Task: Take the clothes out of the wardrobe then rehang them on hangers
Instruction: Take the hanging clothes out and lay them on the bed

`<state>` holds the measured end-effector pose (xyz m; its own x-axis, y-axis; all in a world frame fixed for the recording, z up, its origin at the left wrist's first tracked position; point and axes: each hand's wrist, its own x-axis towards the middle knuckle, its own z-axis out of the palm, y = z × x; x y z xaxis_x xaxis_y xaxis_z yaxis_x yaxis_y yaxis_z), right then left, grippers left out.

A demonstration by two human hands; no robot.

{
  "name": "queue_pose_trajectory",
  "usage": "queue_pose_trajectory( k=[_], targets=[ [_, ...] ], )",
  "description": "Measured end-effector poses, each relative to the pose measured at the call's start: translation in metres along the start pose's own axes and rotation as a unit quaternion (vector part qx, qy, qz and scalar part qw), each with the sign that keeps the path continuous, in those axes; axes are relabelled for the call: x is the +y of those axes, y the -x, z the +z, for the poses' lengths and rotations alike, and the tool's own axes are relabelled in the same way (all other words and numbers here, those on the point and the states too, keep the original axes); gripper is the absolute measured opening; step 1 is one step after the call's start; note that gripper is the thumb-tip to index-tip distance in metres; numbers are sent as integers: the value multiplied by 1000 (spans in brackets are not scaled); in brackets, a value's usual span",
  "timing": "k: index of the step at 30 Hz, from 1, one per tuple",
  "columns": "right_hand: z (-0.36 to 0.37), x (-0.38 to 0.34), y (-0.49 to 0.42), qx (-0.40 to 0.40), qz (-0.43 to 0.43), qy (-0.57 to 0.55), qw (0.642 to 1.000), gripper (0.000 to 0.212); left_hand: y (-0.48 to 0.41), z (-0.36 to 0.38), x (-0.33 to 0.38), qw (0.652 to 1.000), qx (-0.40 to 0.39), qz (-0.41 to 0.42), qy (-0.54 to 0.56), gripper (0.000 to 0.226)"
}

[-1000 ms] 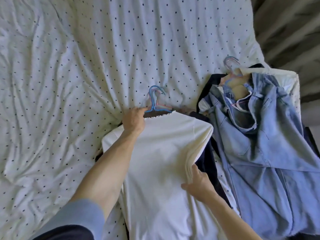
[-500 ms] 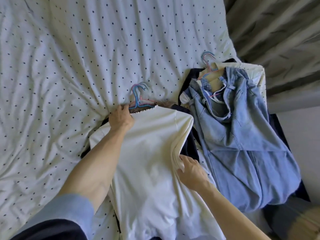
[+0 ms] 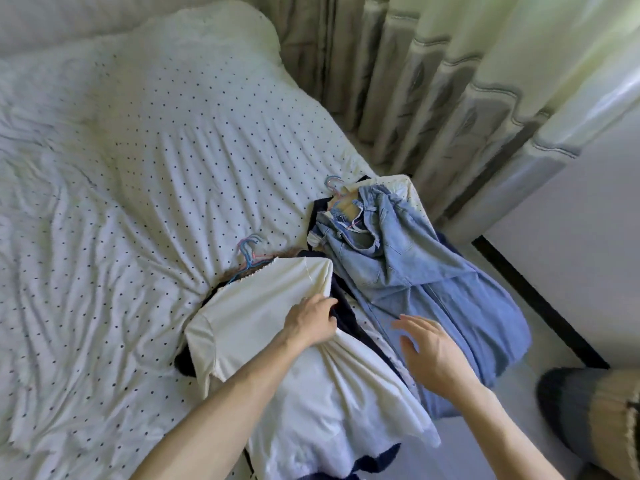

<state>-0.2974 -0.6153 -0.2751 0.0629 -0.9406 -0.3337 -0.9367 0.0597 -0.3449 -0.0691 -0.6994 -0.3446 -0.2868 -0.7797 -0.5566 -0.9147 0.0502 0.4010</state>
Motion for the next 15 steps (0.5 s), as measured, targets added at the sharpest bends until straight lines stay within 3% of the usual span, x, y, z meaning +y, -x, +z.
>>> queue_pose_trajectory(
  k=[3, 7, 15],
  targets=[
    [-31, 30, 59, 89, 31, 36, 995, 31, 14, 0, 64, 993, 33, 91, -67, 52],
    [-60, 75, 151, 250, 112, 55, 960, 29, 32, 1, 165, 961, 69, 210, -168, 52],
    [-77, 159, 372, 394, 326, 45, 858, 33, 129, 64, 387, 859, 89, 449, -230, 52]
  ],
)
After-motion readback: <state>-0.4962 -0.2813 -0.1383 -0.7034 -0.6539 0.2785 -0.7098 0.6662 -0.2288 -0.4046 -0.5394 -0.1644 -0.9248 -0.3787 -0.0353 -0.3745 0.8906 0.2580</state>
